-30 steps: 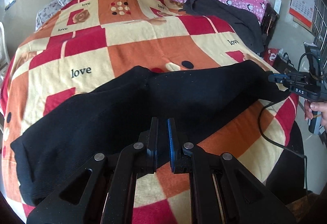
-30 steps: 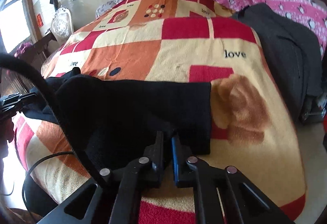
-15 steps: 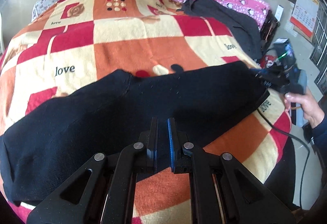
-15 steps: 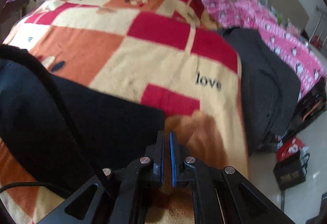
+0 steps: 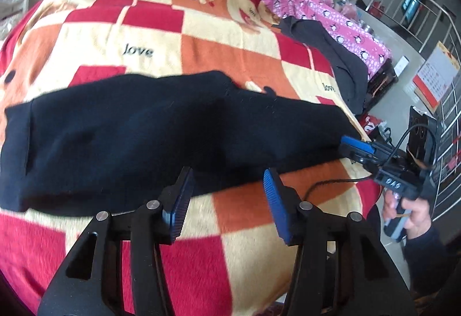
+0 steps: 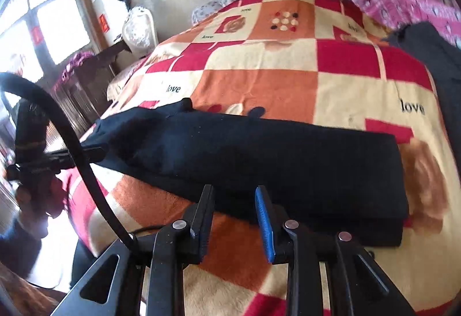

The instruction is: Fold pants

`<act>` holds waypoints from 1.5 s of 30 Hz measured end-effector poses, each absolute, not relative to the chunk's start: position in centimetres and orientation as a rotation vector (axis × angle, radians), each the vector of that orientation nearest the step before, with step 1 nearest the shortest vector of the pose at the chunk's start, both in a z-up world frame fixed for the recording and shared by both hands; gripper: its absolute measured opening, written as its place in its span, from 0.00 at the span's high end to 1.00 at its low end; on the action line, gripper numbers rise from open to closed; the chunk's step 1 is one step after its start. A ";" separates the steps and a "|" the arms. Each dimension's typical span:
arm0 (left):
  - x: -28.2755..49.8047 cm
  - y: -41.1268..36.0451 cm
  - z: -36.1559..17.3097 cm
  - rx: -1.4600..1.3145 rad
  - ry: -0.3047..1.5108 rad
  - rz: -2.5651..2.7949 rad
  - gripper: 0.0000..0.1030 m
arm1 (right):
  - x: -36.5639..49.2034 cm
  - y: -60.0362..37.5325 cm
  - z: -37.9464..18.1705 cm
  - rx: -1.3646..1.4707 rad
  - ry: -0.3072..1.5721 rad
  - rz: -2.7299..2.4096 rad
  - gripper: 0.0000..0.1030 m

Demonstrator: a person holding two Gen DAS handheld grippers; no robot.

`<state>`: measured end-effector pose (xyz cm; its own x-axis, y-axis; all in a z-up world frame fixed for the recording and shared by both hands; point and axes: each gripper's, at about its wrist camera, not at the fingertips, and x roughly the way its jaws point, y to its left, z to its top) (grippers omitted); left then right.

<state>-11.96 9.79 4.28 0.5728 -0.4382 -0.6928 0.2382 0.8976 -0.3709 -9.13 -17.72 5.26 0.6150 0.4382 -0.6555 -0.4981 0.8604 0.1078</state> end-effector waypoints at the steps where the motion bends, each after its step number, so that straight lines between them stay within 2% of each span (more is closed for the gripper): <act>1: -12.5 10.2 4.0 -0.255 0.887 -0.392 0.51 | -9.3 -16.3 5.1 -0.144 0.707 0.539 0.73; 5: -14.0 12.0 3.0 -0.284 0.902 -0.349 0.51 | -9.7 -12.7 3.9 -0.312 0.666 0.549 0.73; 13: -14.6 17.1 2.4 -0.479 0.851 -0.279 0.51 | -10.1 -12.3 2.7 -0.476 0.631 0.462 0.55; 17: -15.1 18.7 2.9 -0.552 0.767 -0.287 0.50 | -9.9 -12.7 2.6 -0.456 0.648 0.459 0.55; 30: -13.7 22.6 2.0 -0.700 0.742 -0.104 0.49 | -9.7 -14.3 2.2 -0.403 0.630 0.425 0.54; 39: -12.4 22.2 3.3 -0.646 0.687 -0.057 0.49 | -9.4 -15.6 2.1 -0.404 0.602 0.364 0.49; 45: -10.6 22.1 1.4 -0.605 0.772 -0.020 0.49 | -8.1 -15.9 2.1 -0.359 0.640 0.375 0.47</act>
<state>-10.57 22.12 1.40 0.7250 -0.2322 -0.6484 -0.1982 0.8313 -0.5193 -8.08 -15.92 2.12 0.7400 0.2259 -0.6336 -0.4429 0.8726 -0.2061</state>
